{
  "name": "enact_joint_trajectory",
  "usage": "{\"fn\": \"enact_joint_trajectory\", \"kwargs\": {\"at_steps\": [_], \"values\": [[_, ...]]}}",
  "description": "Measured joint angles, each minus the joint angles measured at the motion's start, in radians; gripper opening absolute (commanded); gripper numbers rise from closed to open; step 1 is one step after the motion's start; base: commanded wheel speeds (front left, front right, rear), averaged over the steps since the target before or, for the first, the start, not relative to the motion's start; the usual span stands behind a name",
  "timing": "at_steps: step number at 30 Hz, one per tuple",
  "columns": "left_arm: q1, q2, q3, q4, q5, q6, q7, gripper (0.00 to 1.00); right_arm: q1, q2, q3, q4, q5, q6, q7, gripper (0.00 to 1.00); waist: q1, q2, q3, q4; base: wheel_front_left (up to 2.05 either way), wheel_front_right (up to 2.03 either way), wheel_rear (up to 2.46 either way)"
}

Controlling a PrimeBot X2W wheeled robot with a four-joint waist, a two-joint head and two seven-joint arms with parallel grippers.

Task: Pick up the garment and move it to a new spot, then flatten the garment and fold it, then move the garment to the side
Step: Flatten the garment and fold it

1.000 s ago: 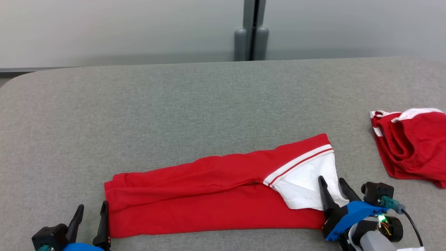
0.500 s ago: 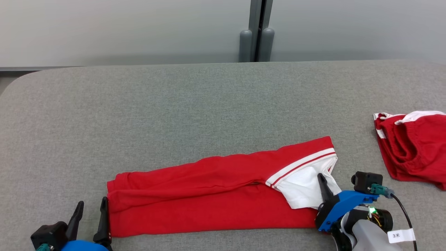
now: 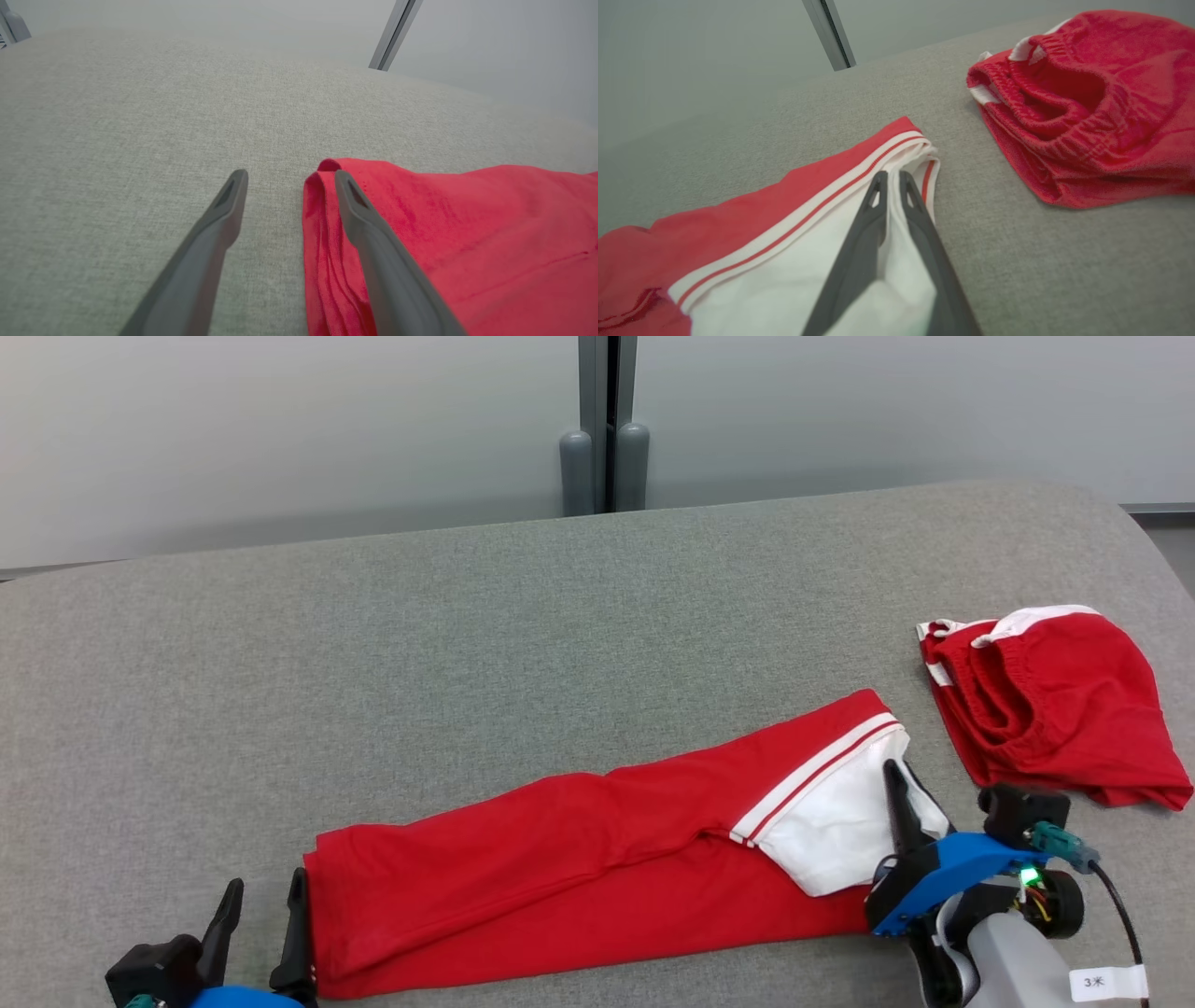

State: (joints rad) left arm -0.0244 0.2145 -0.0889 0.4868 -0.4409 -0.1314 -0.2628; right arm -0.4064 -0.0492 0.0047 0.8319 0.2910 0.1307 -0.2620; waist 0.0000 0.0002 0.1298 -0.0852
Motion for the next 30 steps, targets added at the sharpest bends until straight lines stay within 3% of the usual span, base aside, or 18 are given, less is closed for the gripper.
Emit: {"fn": "enact_joint_trajectory", "kwargs": {"at_steps": [7,12,18,26,30], "values": [[-0.007,-0.002,-0.019,-0.001,0.0,0.0,0.0,1.0,0.044,0.0,0.212,-0.137,0.129,0.0,0.0,0.0,0.0001,0.0,-0.006,0.048,0.0,0.0,0.0],[-0.016,-0.009,-0.049,0.003,0.0,0.0,0.0,1.0,0.052,0.0,0.317,-0.171,0.191,0.0,0.0,0.0,0.0,0.0,-0.019,0.112,0.0,0.0,0.0],[-0.013,-0.004,-0.064,0.008,-0.007,0.0,0.0,1.0,0.051,0.002,0.317,-0.132,0.193,0.0,0.0,0.0,0.0,-0.0001,-0.024,0.164,0.0,0.0,0.0],[0.002,-0.005,-0.052,0.015,0.0,0.0,0.0,1.0,0.051,0.001,0.305,-0.106,0.19,0.0,0.0,0.0,0.0,-0.0001,-0.032,0.141,0.0,0.0,0.0],[0.002,-0.008,-0.053,0.015,0.003,0.0,0.0,1.0,0.051,-0.001,0.363,-0.13,0.205,0.0,0.0,0.0,0.0,-0.0002,-0.036,0.131,0.0,0.0,0.0]]}}
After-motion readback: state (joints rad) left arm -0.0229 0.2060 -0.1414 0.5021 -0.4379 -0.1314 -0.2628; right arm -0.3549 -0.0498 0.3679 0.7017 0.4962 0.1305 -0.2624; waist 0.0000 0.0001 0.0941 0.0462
